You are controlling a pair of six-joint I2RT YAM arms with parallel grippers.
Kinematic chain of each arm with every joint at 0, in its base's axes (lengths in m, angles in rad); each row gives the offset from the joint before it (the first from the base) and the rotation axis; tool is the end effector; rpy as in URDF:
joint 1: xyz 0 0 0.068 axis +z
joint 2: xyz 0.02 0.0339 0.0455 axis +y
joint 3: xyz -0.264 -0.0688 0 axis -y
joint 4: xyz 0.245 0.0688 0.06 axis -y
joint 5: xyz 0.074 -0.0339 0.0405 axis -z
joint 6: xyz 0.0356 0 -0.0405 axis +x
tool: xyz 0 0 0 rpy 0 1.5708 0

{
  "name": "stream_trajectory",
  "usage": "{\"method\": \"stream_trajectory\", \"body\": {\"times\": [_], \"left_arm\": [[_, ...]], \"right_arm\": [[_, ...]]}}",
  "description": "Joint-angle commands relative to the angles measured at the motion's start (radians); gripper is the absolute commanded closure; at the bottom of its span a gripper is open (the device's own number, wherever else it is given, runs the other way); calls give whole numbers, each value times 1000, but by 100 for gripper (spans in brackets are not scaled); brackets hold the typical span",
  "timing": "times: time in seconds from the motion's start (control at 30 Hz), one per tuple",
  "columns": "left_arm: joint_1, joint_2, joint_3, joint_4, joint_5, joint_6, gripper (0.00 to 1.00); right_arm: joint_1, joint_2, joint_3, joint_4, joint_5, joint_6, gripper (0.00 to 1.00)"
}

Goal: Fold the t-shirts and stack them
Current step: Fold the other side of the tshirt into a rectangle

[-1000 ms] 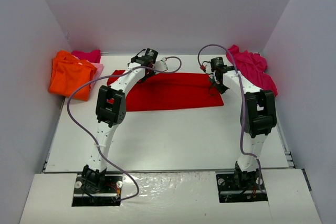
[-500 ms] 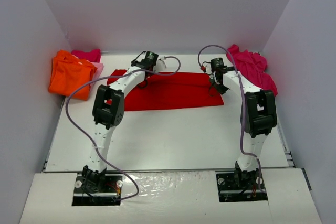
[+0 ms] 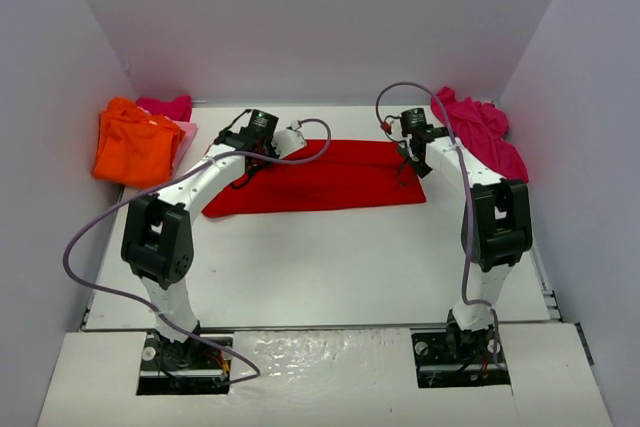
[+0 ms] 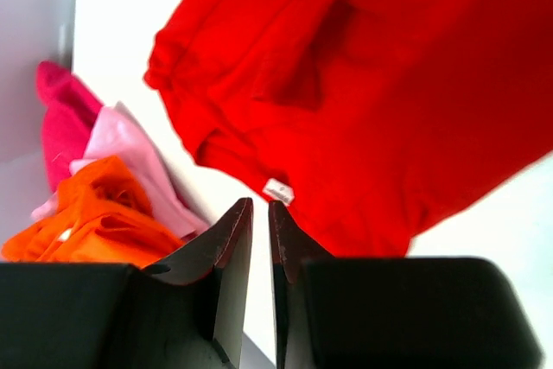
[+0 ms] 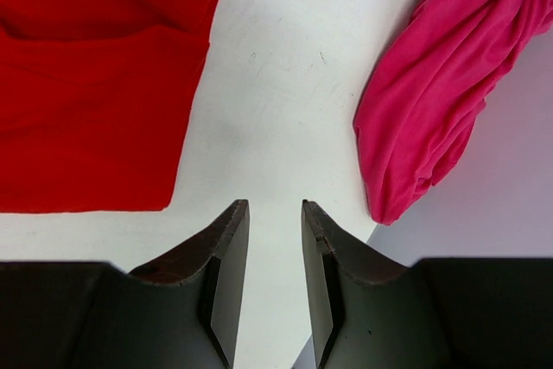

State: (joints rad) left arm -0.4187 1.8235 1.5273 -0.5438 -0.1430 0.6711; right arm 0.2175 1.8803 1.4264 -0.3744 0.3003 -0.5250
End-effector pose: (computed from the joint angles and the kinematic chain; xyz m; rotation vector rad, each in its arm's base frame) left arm 0.3773 -0.1624 0.2736 1.1970 2.1028 0.2883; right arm 0.4123 0.0803 0.2319 -0.7409 2.2937 -0.5032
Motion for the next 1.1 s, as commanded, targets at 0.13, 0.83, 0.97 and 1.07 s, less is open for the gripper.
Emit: {"method": "stream_trajectory", "body": {"times": [0.13, 0.83, 0.97, 1.07], "left_arm": [[0, 46, 37, -65, 143, -8, 89], [59, 408, 372, 15, -23, -44, 100], [83, 434, 420, 4, -36, -32, 100], [95, 465, 460, 1, -69, -13, 100]], "right_arm": [[19, -75, -18, -1, 46, 11, 72], [10, -9, -35, 28, 51, -7, 72], [11, -2, -29, 29, 49, -1, 72], [14, 5, -24, 29, 46, 6, 72]]}}
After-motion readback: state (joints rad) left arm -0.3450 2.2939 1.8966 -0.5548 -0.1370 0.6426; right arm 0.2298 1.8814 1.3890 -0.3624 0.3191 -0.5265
